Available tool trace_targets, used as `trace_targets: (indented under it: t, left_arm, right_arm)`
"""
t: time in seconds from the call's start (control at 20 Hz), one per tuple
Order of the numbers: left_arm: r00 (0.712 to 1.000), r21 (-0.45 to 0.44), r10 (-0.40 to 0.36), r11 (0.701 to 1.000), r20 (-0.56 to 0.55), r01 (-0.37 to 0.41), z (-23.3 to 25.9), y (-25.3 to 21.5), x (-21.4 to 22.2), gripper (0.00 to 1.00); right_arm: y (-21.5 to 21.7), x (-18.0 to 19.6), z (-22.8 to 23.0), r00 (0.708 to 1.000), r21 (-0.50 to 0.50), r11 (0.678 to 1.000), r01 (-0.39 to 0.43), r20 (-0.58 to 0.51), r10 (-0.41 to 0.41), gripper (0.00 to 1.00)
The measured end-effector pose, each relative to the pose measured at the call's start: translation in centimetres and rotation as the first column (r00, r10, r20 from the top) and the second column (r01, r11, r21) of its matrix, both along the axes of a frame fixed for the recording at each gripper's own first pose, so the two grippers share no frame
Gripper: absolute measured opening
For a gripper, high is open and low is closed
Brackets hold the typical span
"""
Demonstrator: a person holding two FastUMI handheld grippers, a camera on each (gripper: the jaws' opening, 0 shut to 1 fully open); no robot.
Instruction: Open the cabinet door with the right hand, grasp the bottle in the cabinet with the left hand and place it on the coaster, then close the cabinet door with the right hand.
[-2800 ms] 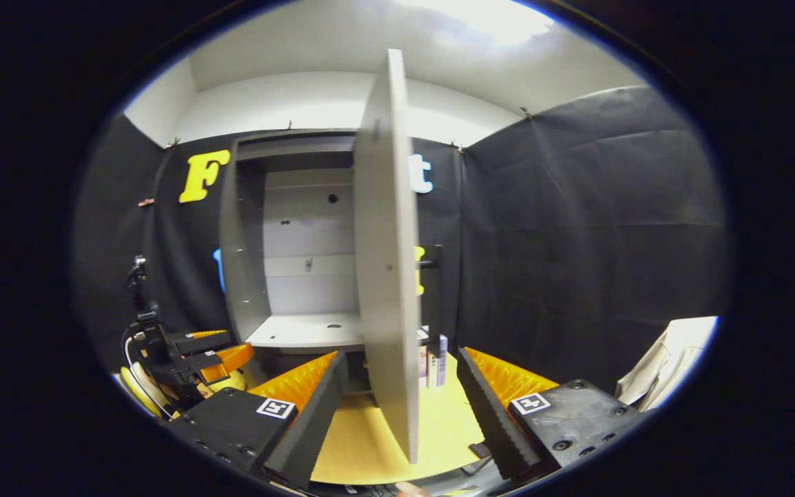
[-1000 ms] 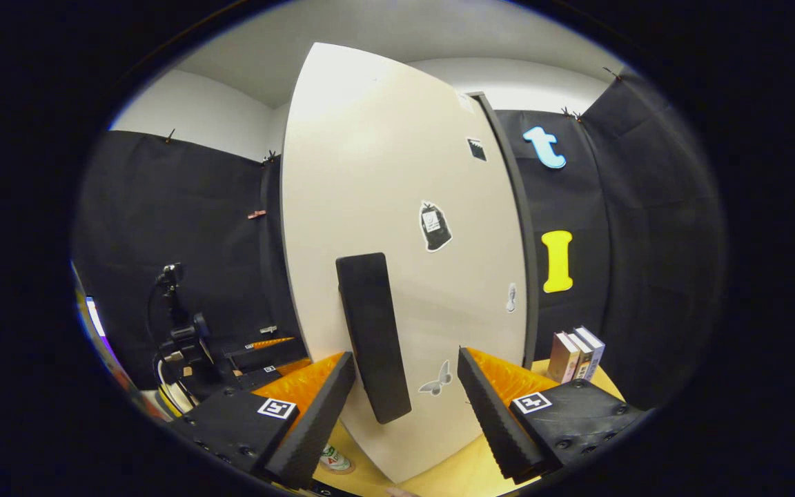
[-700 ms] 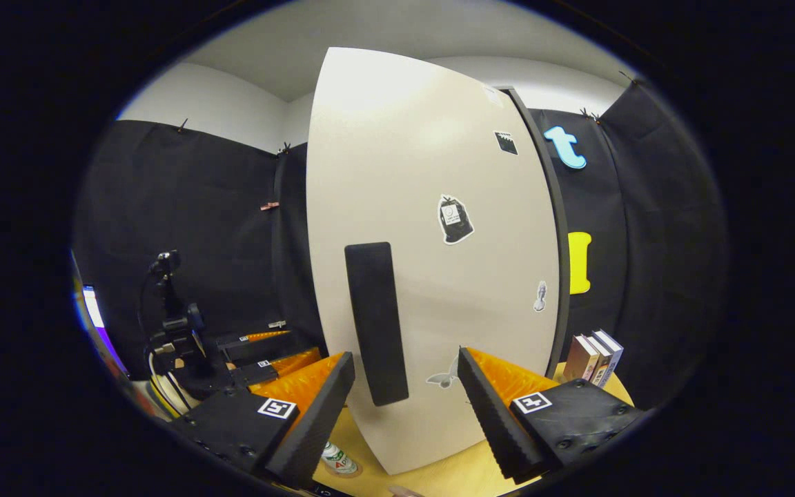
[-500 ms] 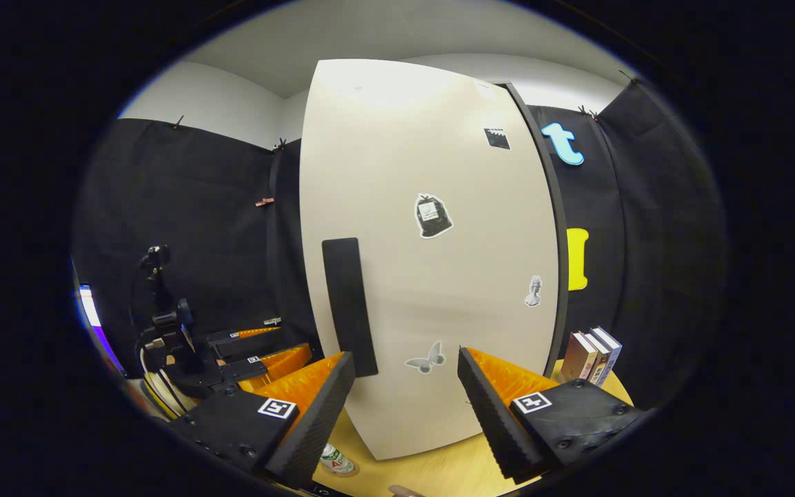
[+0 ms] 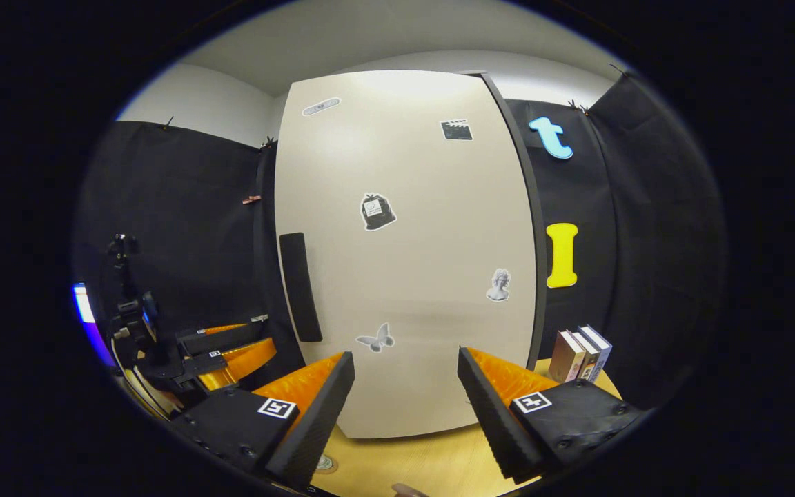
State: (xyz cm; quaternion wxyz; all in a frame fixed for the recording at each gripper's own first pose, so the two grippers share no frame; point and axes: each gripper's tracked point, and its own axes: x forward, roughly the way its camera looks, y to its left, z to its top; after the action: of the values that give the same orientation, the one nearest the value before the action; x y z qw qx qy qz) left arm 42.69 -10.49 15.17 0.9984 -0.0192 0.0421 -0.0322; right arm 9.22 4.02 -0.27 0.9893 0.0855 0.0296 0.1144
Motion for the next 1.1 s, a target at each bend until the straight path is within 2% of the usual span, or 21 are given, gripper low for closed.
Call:
trace_targets:
  t: [0.05,0.1,0.25,0.35,0.5,0.65,0.9,1.1]
  left_arm:
    - [1.000,0.000,0.004,1.000,0.003,-0.004,0.2,-0.6,-0.2,0.99]
    - [1.000,0.000,0.008,1.000,0.004,-0.008,0.5,-1.1,-0.3,0.96]
    - [1.000,-0.003,0.017,1.000,0.006,-0.017,0.8,-2.9,-1.1,0.96]
    - [1.000,-0.025,0.004,1.000,0.006,-0.004,1.1,-4.4,-1.3,0.96]
    - [1.000,-0.033,-0.008,0.999,0.018,0.009,2.0,-6.0,-0.9,0.96]
    - [0.999,-0.025,-0.028,0.999,0.029,0.029,2.5,-7.5,-0.8,0.96]
    - [0.998,-0.031,-0.060,0.998,0.033,0.061,2.7,-9.2,-0.8,0.96]
    - [0.996,-0.042,-0.082,0.996,0.041,0.084,3.1,-10.6,-1.0,0.96]
  right_arm:
    - [-0.3,-0.1,0.2,1.000,0.002,1.000,-0.002,0.012,0.002,0.98]
    - [-0.8,-0.1,0.4,1.000,-0.002,1.000,0.006,0.028,-0.005,0.98]
    - [-2.3,0.1,1.0,0.995,-0.038,0.998,0.051,0.093,-0.048,0.98]
    - [-1.9,0.1,0.7,0.991,-0.048,0.998,0.048,0.126,-0.041,0.98]
    - [-2.4,-0.5,0.0,0.987,-0.127,0.990,0.066,0.154,-0.046,0.98]
    - [-2.1,-1.4,0.0,0.986,-0.106,0.993,0.061,0.162,-0.044,0.98]
    - [-3.4,-2.0,0.5,0.979,-0.093,0.990,0.109,0.182,-0.091,0.98]
    - [-3.3,-2.6,0.3,0.981,-0.096,0.990,0.100,0.178,-0.081,0.98]
